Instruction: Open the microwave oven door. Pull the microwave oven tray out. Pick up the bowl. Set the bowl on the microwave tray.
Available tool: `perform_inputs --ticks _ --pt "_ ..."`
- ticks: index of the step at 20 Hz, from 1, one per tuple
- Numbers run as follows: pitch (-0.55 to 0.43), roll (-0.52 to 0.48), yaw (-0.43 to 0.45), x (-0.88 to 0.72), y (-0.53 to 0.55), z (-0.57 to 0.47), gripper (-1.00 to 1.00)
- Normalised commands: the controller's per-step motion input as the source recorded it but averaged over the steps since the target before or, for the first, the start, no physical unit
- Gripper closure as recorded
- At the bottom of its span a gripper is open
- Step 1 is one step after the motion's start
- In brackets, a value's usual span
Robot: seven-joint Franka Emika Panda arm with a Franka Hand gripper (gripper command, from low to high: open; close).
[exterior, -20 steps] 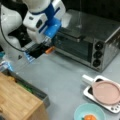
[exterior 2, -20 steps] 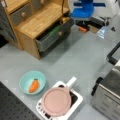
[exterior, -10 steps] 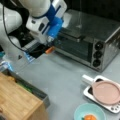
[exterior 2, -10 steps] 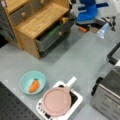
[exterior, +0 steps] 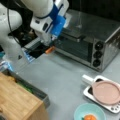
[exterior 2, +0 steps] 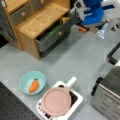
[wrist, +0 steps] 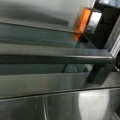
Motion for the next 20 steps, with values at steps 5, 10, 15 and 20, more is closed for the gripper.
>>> perform_inputs --ticks 5,10,15,20 --pt "-0.012 0.093 -0.121 0.04 0.43 -0.02 -1.00" --pt "-0.012 0.076 -0.171 0.07 0.36 -0.01 -1.00" --pt "-0.019 0.080 -0.165 0.05 0.25 -0.08 -1.00" --pt "-0.037 0.113 -0.165 0.01 0.18 -0.16 -1.00"
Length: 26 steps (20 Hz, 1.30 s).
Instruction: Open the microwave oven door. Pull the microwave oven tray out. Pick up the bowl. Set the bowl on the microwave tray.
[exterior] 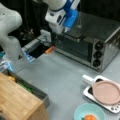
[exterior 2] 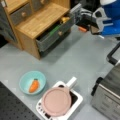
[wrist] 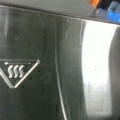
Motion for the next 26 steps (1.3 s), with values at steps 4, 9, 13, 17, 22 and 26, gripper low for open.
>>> perform_inputs --ticks 4,9,13,17,22,26 --pt "-0.054 0.127 -0.177 -0.03 0.17 -0.19 -1.00" --pt "-0.031 0.150 -0.169 -0.09 0.16 -0.10 -1.00" --pt "-0.043 0.145 -0.165 -0.08 0.16 -0.10 -1.00" --pt "-0.088 0.133 -0.170 -0.05 0.13 -0.16 -1.00" --pt "-0.123 0.140 -0.165 -0.06 0.13 -0.20 -1.00" --pt "-0.133 0.163 -0.150 -0.10 0.11 -0.21 -1.00"
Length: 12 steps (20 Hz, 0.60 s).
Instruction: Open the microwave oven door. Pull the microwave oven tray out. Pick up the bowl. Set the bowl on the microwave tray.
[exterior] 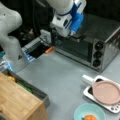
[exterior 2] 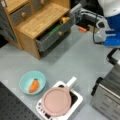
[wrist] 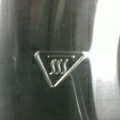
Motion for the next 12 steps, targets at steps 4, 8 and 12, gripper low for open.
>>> perform_inputs --ticks 4,8,12 --pt "-0.150 0.179 -0.136 -0.11 0.11 -0.22 -1.00" --pt "-0.153 0.203 -0.091 -0.10 0.07 -0.23 -1.00" --pt "-0.136 0.249 -0.046 -0.08 -0.02 -0.28 -1.00"
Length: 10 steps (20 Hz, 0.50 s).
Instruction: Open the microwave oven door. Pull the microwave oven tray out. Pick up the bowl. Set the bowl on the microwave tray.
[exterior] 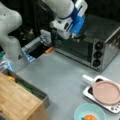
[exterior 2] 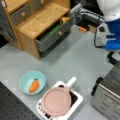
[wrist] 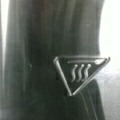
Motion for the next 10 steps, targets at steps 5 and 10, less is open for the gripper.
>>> perform_inputs --ticks 5,10 --pt "-0.059 0.277 -0.002 -0.08 -0.16 -0.26 -1.00" --pt "-0.024 0.265 0.020 -0.10 -0.38 -0.31 -1.00"
